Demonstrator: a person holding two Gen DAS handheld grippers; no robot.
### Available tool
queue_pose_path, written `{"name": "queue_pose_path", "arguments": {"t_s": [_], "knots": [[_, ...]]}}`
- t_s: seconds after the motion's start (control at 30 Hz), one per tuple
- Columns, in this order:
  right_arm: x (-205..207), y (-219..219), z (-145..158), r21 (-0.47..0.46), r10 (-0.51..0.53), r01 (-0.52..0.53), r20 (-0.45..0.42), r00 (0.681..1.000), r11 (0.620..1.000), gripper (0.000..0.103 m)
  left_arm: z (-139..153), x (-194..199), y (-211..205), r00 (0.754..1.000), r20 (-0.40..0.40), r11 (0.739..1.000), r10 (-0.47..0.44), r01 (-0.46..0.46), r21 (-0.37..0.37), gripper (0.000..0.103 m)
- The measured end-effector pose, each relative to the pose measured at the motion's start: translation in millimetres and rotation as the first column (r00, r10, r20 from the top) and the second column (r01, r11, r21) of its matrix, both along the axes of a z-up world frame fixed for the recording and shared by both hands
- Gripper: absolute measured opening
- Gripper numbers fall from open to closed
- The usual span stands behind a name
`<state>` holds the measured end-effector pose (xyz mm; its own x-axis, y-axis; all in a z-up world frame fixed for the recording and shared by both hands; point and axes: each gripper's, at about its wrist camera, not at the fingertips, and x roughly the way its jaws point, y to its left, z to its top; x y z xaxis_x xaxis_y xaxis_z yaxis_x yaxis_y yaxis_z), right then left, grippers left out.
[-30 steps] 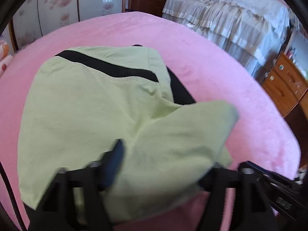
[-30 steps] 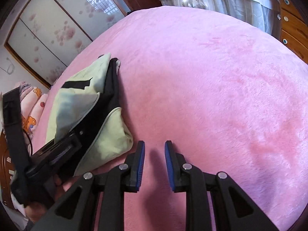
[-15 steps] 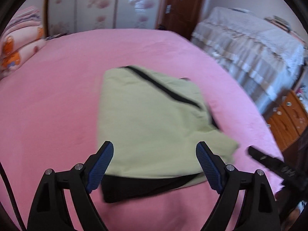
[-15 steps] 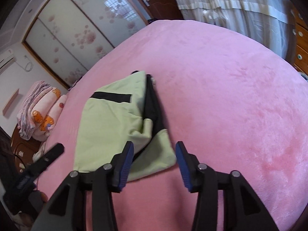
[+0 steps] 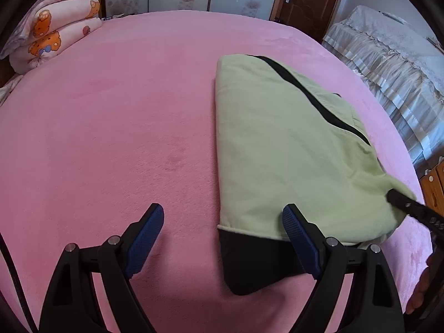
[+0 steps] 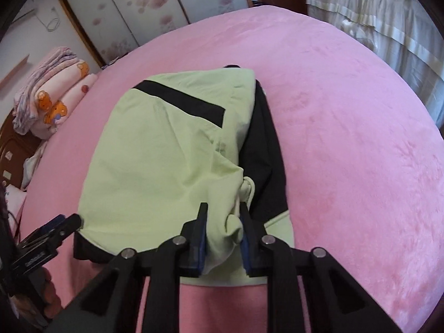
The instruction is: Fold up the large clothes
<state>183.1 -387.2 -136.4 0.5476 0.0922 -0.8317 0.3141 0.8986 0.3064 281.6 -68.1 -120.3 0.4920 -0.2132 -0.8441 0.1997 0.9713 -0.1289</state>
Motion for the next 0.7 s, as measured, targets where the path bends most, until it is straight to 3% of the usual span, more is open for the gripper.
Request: {"name": "queue_pose_path", "arguments": {"t_s": [0.1, 0.17, 0.3, 0.4, 0.57, 0.7], "knots": [[-27.3, -13.8, 27.6, 0.047, -0.031, 0.026, 0.114, 0.993, 0.999, 0.014, 3.6, -7.3, -6.7, 0.999, 0.03, 0.999, -0.044, 0.044, 0.001, 0.085], [-45.5, -25.3, 27.4, 0.063, -0.076, 0.068, 0.128, 0.989, 0.996, 0.013, -3.8, -13.0, -13.3, 0.997, 0.023, 0.997, -0.076, 0.076, 0.015, 0.082], [-48.8, -38.5, -34.8, 0.104, -0.107, 0.109, -0.021, 0.994, 0.989, 0.013, -31.5, -14.6, -22.9, 0.995, -0.037, 0.995, -0.097, 0.098, 0.009, 0.079], [-54.9, -46.3, -54.7, 0.177, -0.156, 0.158, -0.026, 0.987, 0.972, 0.013, -36.4, -15.5, -23.7, 0.992, -0.056, 0.993, -0.115, 0.115, -0.001, 0.079], [-54.6, -38.0, -23.2, 0.084, -0.139, 0.14, -0.018, 0.99, 0.987, 0.032, -20.3, -18.9, -26.6, 0.985, -0.047, 0.987, -0.163, 0.164, 0.003, 0.079], [-44.5, -39.0, 15.1, 0.032, -0.103, 0.101, 0.05, 0.993, 0.994, 0.044, -1.9, -12.0, -24.4, 0.982, -0.036, 0.983, -0.186, 0.185, -0.02, 0.08]]}}
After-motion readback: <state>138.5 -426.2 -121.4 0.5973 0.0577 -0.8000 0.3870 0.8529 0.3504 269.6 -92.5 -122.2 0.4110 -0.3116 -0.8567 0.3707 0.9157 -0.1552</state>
